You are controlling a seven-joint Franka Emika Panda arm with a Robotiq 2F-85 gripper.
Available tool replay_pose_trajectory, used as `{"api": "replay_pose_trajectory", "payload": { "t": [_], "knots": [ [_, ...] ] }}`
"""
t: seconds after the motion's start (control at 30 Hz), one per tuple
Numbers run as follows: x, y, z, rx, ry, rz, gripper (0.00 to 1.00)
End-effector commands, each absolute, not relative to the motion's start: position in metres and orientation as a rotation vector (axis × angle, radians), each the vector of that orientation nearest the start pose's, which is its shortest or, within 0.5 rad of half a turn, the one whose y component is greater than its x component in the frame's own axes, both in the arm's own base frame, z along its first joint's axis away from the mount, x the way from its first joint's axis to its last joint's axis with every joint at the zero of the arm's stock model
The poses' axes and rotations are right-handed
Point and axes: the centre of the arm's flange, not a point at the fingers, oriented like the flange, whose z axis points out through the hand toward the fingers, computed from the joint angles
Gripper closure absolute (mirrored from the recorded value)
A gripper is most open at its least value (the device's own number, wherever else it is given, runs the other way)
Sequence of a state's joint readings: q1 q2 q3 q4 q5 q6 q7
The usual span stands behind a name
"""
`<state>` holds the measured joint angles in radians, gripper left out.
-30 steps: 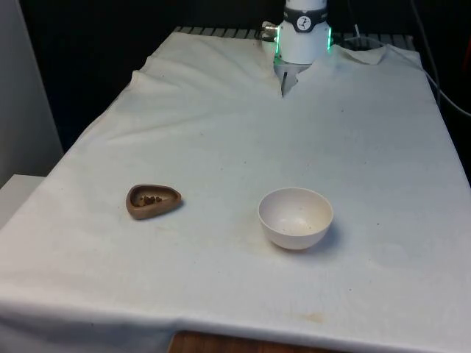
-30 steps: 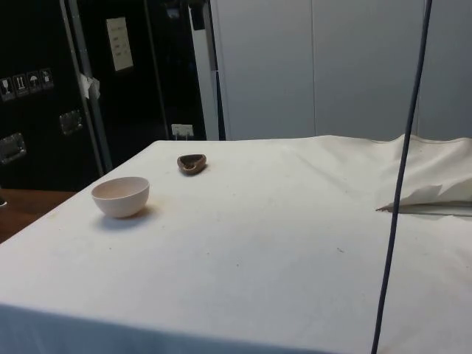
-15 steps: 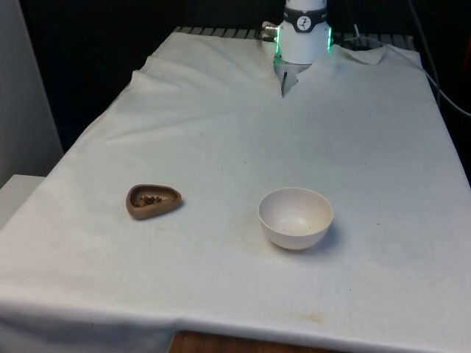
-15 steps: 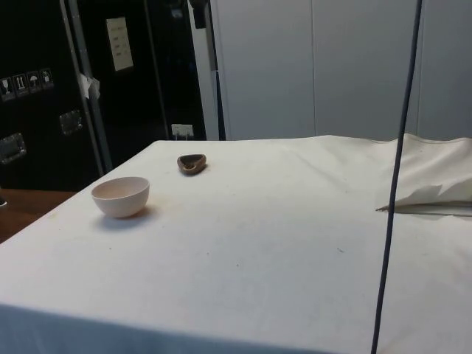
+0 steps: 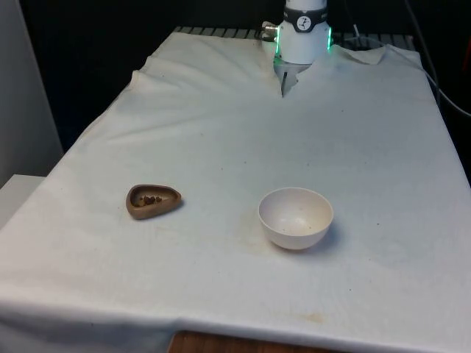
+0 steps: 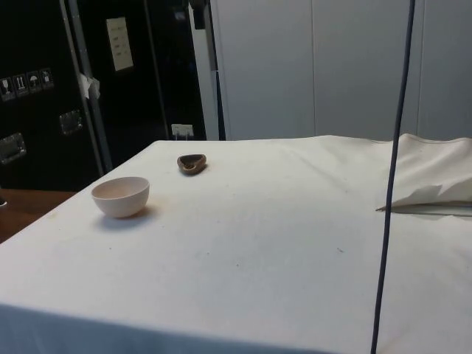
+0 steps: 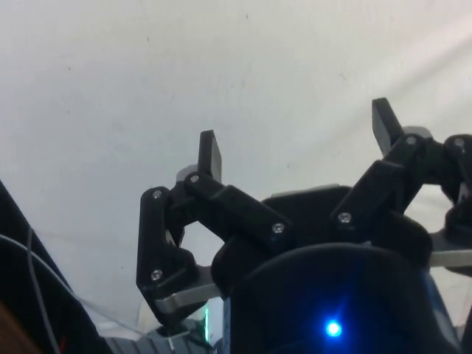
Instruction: Pour the coffee beans from the cup into the bowl.
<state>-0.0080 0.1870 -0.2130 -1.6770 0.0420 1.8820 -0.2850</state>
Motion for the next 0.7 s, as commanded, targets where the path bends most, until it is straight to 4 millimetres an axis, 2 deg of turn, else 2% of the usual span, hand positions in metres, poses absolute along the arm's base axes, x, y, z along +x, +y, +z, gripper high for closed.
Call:
{"api": "replay_pose_trajectory", "payload": {
  "t": [0.0, 0.3, 0.67],
  "knots": [
    [0.609, -0.129, 0.491, -3.141, -0.106, -0.065, 0.0],
    [0.61, -0.143, 0.48, -3.146, -0.166, -0.108, 0.0],
    [0.612, -0.165, 0.454, -3.141, -0.25, -0.187, 0.0]
  ]
}}
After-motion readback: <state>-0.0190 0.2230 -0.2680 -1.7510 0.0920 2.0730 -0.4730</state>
